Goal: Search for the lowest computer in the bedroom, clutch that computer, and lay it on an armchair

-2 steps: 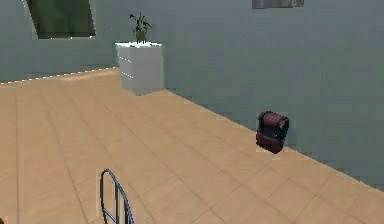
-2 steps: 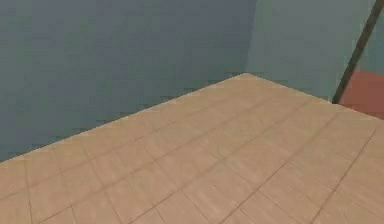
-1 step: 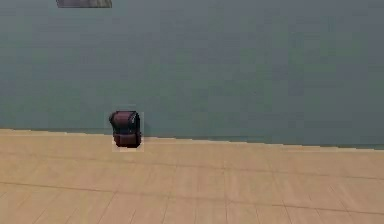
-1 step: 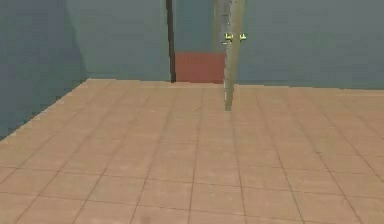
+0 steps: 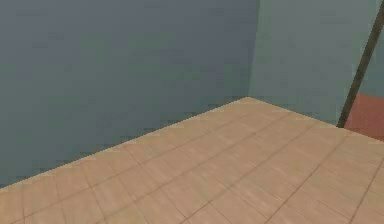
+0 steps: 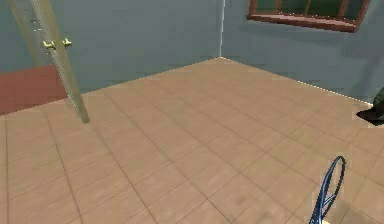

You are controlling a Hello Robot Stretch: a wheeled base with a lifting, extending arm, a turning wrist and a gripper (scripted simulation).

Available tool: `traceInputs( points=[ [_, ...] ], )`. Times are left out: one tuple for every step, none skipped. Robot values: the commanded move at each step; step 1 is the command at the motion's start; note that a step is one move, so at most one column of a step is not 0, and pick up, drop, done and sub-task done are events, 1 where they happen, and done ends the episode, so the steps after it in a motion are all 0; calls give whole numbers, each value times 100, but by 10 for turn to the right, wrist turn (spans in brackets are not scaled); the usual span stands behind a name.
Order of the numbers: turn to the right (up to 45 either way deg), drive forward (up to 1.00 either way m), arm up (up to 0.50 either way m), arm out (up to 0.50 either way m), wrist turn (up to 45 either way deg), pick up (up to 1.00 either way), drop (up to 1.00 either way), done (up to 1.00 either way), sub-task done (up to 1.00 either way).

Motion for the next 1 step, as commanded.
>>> traceInputs(
  points=[
    [150,0,0,0,0,0,0,0,0]
  ],
)
